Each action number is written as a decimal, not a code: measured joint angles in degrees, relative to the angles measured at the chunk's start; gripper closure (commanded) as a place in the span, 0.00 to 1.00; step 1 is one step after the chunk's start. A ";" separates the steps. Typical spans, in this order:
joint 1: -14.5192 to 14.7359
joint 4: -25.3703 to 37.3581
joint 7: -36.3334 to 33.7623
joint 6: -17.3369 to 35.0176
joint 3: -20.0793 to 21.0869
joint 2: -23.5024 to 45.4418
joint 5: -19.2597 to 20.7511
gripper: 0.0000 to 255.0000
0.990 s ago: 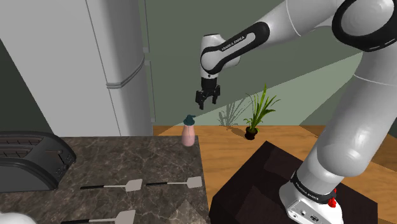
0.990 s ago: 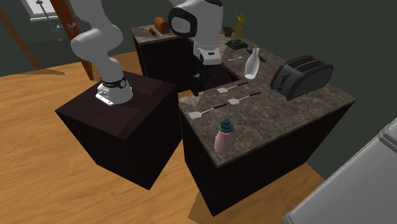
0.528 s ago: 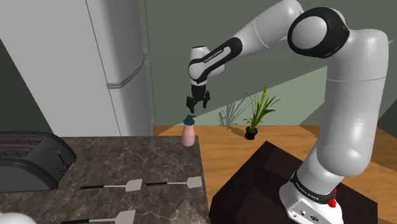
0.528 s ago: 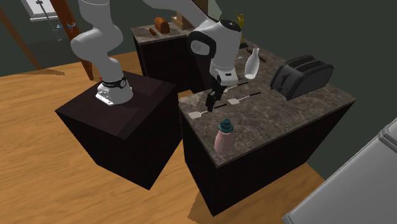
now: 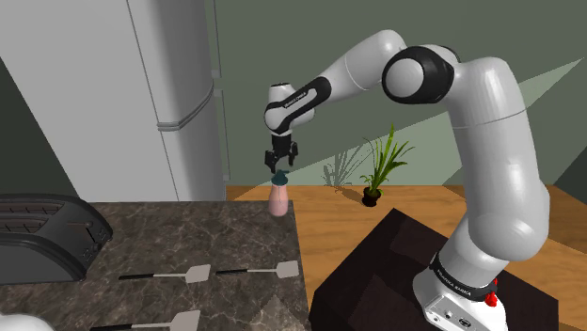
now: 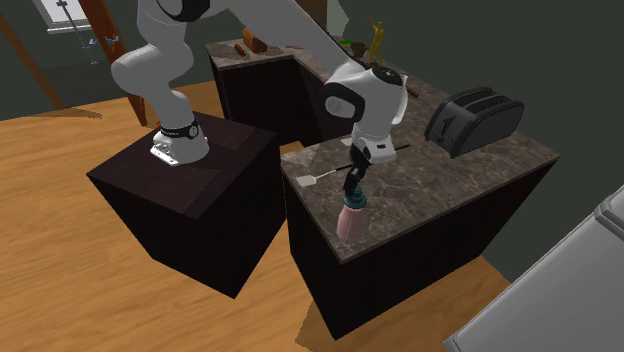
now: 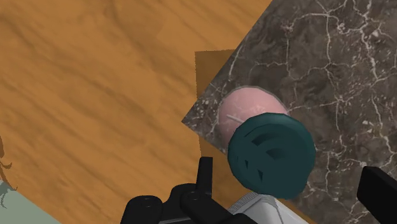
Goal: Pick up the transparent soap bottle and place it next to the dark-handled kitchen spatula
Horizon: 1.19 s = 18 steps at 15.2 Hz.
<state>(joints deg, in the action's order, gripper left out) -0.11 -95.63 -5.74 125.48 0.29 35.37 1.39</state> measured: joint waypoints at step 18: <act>-0.11 -0.43 0.06 3.58 -0.07 3.12 0.04 1.00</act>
<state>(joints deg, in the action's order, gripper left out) -0.22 -96.06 -5.68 129.07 0.23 38.48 1.43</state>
